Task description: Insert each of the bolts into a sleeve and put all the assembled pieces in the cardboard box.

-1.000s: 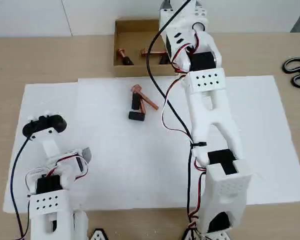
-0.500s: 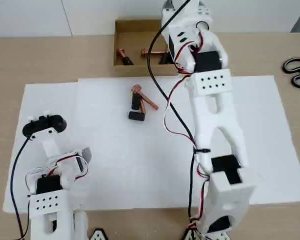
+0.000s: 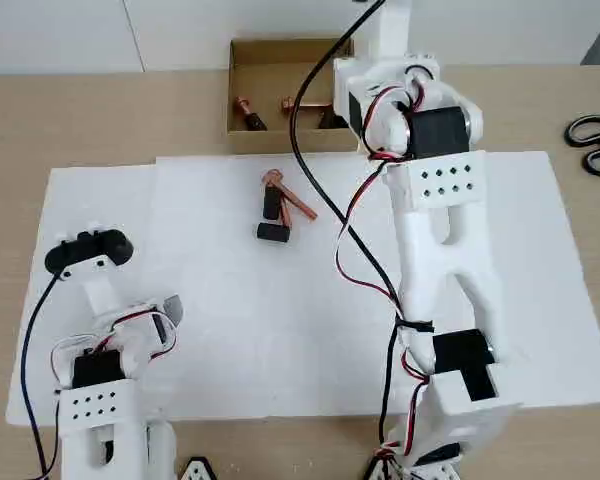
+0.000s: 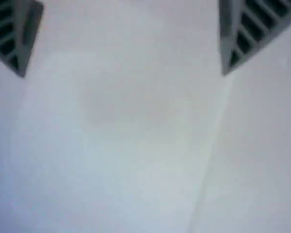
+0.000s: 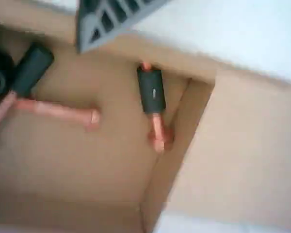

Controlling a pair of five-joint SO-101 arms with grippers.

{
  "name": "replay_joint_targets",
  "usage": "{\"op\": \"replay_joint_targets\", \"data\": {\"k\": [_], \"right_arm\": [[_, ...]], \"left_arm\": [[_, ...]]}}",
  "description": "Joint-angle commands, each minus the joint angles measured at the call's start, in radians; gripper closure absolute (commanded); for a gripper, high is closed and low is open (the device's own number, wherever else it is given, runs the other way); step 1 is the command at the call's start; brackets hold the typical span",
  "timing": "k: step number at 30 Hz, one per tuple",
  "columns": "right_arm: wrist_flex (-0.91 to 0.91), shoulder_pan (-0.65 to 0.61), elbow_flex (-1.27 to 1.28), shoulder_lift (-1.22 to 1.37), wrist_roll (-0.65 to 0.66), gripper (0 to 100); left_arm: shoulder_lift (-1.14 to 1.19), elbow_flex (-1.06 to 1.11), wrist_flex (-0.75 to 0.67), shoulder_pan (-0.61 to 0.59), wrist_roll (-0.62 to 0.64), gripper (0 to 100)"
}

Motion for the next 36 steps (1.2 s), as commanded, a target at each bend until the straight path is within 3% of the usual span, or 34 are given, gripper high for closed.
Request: {"op": "replay_joint_targets", "data": {"k": [1,6,15,25,36], "right_arm": [[0.191,0.016,-0.058,-0.073,0.009,78.9],[0.481,0.044,-0.041,-0.14,0.011,78.9],[0.487,0.012,0.169,-0.027,0.068,78.7],[0.427,-0.18,0.186,0.122,0.066,78.7],[0.321,-0.297,0.186,0.297,0.038,78.7]], "left_arm": [[-0.012,-0.004,-0.023,0.008,-0.005,75],[-0.012,-0.004,-0.023,0.028,-0.005,75],[-0.012,-0.004,-0.068,0.153,-0.003,75],[-0.012,-0.225,-0.097,-0.183,-0.023,76],[-0.011,-0.386,0.092,-0.207,-0.089,76]]}}
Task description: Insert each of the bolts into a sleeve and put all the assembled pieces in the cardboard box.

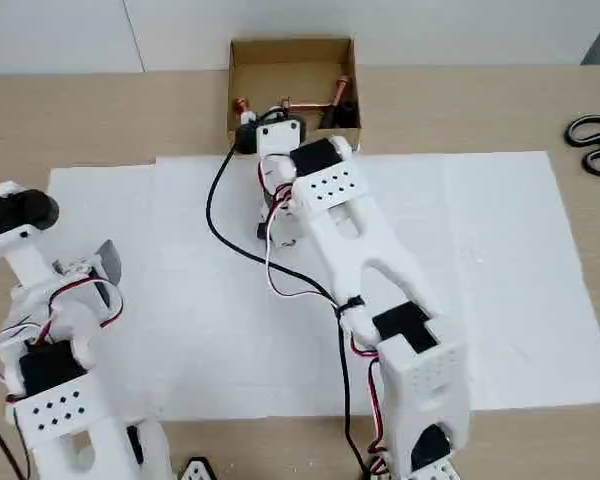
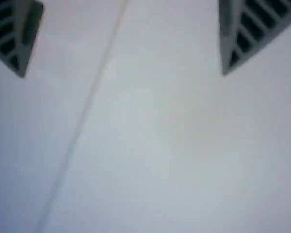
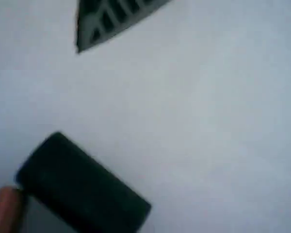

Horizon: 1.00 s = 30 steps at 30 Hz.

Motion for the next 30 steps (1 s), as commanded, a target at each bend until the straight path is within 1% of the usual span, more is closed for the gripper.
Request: {"op": "replay_joint_targets", "data": {"k": [1,2,6,9,15,19,23,30], "right_arm": [[-0.019,-0.041,-0.003,0.002,-0.008,78.7],[-0.019,-0.053,-0.003,0.004,-0.005,78.7],[-0.016,-0.093,-0.003,0.001,0.098,78.7],[-0.044,-0.094,-0.012,0.001,0.138,78.7],[-0.156,-0.022,-0.015,0.007,0.146,78.7],[-0.205,0.022,-0.014,0.008,0.21,78.9],[-0.249,0.076,-0.012,0.012,0.232,79.0],[-0.303,0.085,-0.015,0.113,0.235,79.0]], "left_arm": [[-0.011,-0.05,0.038,-0.006,-0.008,76],[-0.011,-0.05,0.044,-0.012,-0.008,76],[-0.012,-0.048,0.038,-0.071,-0.005,76],[-0.012,-0.048,0.037,-0.1,-0.005,76],[-0.012,-0.047,0.04,-0.11,-0.006,76],[-0.012,-0.035,0.038,-0.11,-0.006,76],[-0.012,-0.025,0.038,-0.11,-0.006,76],[-0.012,-0.025,0.038,-0.109,-0.005,76]]}}
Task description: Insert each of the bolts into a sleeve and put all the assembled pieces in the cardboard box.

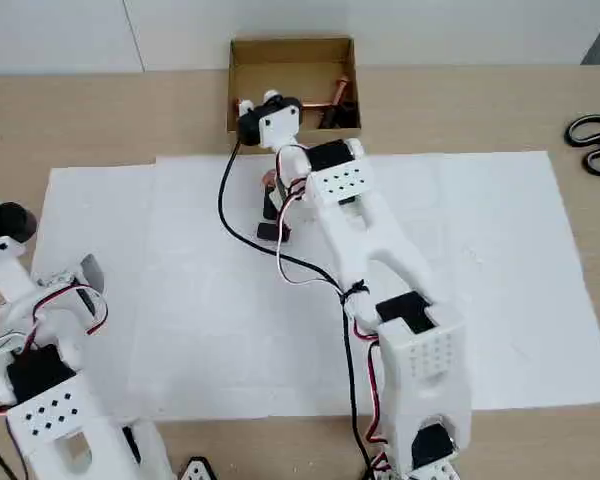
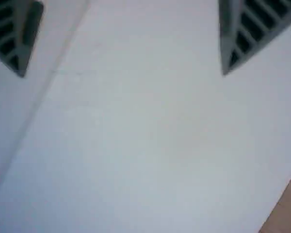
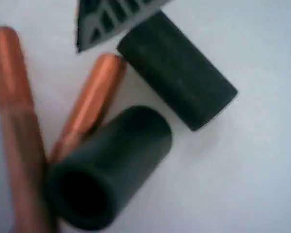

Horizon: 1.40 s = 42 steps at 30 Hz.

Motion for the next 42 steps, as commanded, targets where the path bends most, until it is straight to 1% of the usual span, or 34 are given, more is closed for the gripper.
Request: {"op": "replay_joint_targets", "data": {"k": [1,10,28,32,36,42], "right_arm": [[-0.036,0.007,-0.015,0.022,0.009,79.0],[-0.062,0.008,-0.017,0.053,0.009,79.0],[-0.108,0.007,-0.015,0.079,0.1,79.0],[-0.074,0.004,-0.025,0.082,0.095,79.0],[0.007,-0.018,-0.058,0.015,0.091,79.0],[0.081,-0.111,-0.058,-0.076,0.063,79.0]], "left_arm": [[-0.012,-0.025,0.0,-0.003,-0.002,76],[-0.012,-0.025,0.0,-0.003,-0.002,76],[-0.012,-0.025,0.0,-0.003,-0.002,76],[-0.012,-0.025,0.0,-0.003,-0.002,76],[-0.012,-0.025,0.0,-0.003,-0.002,76],[-0.012,-0.025,0.0,-0.003,-0.002,76]]}}
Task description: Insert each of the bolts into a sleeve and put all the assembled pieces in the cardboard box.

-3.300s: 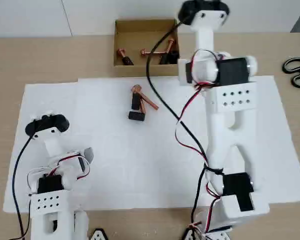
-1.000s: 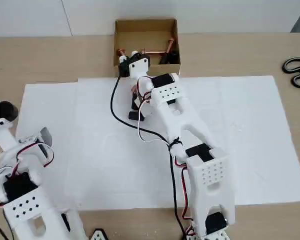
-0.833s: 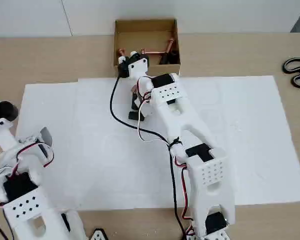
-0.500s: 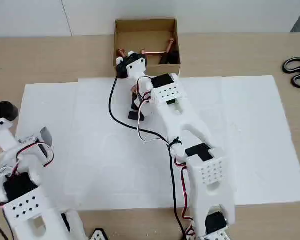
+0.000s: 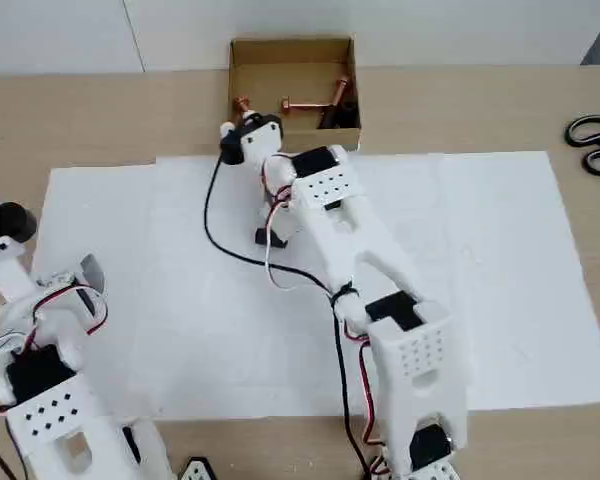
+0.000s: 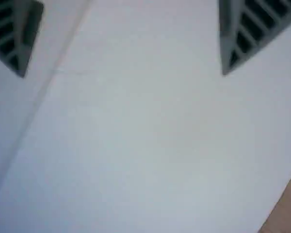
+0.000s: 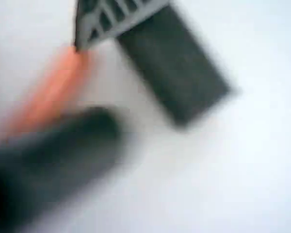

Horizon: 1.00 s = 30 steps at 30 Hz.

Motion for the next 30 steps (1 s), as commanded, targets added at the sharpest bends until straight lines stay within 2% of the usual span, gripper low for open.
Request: {"op": "replay_joint_targets", "data": {"k": [1,8,20,30], "right_arm": [[0.035,-0.058,-0.041,-0.093,-0.012,79.0],[0.044,-0.094,-0.041,-0.094,-0.011,79.0],[0.223,-0.199,-0.044,-0.2,0.023,79.0],[0.265,-0.202,-0.04,-0.102,0.021,79.0]], "left_arm": [[-0.012,-0.025,0.0,-0.003,-0.002,76],[-0.012,-0.025,0.002,-0.003,-0.005,76],[-0.012,-0.025,-0.002,-0.003,-0.005,76],[-0.012,-0.025,0.0,-0.003,-0.006,76]]}}
